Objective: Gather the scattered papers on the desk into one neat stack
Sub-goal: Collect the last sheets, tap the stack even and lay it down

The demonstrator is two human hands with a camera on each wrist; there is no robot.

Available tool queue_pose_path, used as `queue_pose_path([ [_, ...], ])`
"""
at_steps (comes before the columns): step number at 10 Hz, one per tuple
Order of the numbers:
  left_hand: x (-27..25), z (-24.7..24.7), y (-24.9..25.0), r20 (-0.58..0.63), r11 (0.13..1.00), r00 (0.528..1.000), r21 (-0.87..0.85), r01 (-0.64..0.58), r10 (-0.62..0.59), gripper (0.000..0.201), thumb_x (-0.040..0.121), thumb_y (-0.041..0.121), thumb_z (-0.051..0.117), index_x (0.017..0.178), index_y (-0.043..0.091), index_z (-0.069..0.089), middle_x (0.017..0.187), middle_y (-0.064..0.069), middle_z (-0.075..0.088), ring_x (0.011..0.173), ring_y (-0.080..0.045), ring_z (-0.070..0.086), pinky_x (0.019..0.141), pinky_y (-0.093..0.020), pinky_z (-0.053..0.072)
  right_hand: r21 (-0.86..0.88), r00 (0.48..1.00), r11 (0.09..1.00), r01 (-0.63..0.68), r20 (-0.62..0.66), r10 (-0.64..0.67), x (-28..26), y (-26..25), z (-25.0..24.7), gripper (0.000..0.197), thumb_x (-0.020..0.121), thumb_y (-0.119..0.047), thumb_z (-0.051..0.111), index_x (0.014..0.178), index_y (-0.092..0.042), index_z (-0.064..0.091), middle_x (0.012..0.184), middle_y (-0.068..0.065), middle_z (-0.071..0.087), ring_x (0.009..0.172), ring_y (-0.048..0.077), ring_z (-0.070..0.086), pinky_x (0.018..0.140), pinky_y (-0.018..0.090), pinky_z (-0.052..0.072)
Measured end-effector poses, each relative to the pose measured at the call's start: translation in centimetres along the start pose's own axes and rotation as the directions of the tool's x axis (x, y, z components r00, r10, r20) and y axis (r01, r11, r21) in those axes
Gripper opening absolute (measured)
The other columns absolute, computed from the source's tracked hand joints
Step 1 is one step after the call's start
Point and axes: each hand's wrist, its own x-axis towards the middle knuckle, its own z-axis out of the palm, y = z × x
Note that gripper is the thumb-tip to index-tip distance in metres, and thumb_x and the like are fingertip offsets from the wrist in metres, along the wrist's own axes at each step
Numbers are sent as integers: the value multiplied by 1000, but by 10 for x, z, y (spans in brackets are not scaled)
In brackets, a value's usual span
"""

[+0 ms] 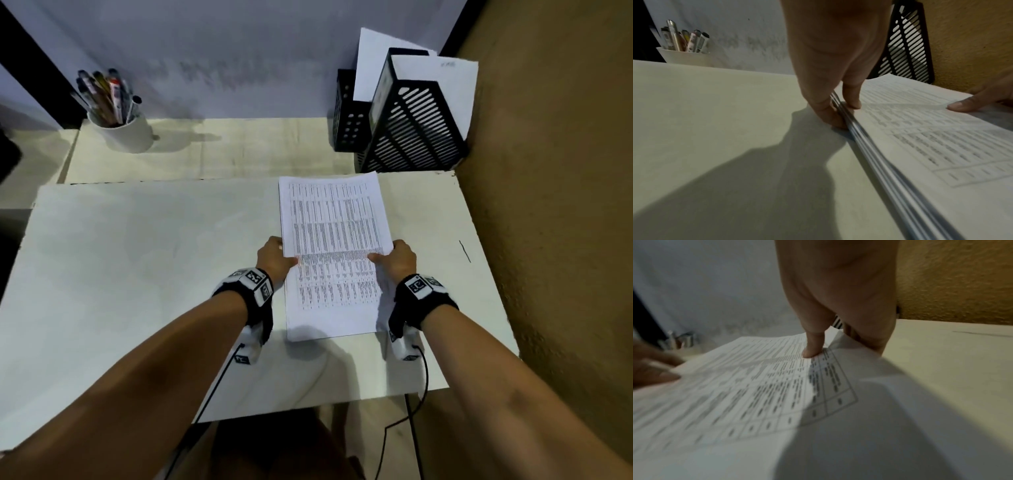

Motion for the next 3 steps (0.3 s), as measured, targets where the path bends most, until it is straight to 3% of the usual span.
queue_pose_path([
  [1, -2, -1, 4, 16, 994, 1000, 109, -11, 10, 42, 86, 4, 54, 127, -1, 43, 127, -20, 50, 116, -35, 51, 82, -29, 42, -167, 999, 986, -2, -46, -5, -5, 0, 11, 51, 87, -22, 62, 127, 4, 43, 132, 21, 46, 124, 35, 44, 95, 37, 40],
  [2, 0, -11, 19, 90, 939, 993, 340, 46, -81, 49, 88, 17, 49, 134, 4, 34, 140, -17, 30, 125, -37, 38, 91, -35, 37, -297, 996, 954, -48, -83, 24, -14, -6, 24, 55, 90, -26, 53, 135, 0, 34, 140, 18, 34, 128, 34, 33, 103, 45, 35],
  [3, -2, -28, 32, 149, 944, 983, 326, 51, -104, 59, 89, 24, 52, 138, 3, 25, 143, -20, 26, 127, -37, 37, 95, -35, 37, -270, 997, 960, -67, -61, 52, -25, -22, 17, 69, 90, -29, 54, 143, -2, 20, 146, 17, 26, 133, 34, 28, 106, 47, 30],
])
